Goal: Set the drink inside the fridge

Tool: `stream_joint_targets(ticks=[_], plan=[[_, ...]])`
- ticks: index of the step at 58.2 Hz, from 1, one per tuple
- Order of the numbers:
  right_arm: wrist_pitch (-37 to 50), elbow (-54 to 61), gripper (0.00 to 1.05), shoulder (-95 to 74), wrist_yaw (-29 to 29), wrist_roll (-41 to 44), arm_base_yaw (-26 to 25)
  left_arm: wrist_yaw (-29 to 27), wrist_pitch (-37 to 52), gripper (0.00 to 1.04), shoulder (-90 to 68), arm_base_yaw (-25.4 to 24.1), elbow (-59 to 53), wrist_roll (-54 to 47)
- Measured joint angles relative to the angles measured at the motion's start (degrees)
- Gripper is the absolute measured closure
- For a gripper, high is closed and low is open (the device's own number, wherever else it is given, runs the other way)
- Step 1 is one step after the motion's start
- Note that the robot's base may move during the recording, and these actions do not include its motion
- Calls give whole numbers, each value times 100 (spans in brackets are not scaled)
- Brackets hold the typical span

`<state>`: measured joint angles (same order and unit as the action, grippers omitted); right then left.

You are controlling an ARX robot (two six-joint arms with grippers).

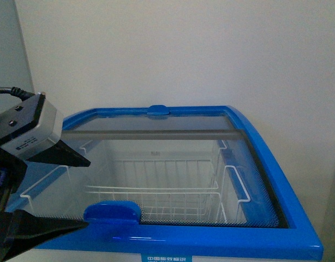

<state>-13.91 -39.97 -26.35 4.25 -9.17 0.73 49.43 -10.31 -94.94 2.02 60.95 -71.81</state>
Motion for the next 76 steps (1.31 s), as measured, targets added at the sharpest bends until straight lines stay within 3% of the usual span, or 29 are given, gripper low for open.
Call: stream_joint_targets(ticks=[42, 76], plan=[[0, 0, 69, 0, 0, 0, 0, -597, -354, 8, -861, 400, 682, -339], [0, 0, 69, 0, 0, 0, 0, -382, -354, 8, -1523, 540, 1220, -291]])
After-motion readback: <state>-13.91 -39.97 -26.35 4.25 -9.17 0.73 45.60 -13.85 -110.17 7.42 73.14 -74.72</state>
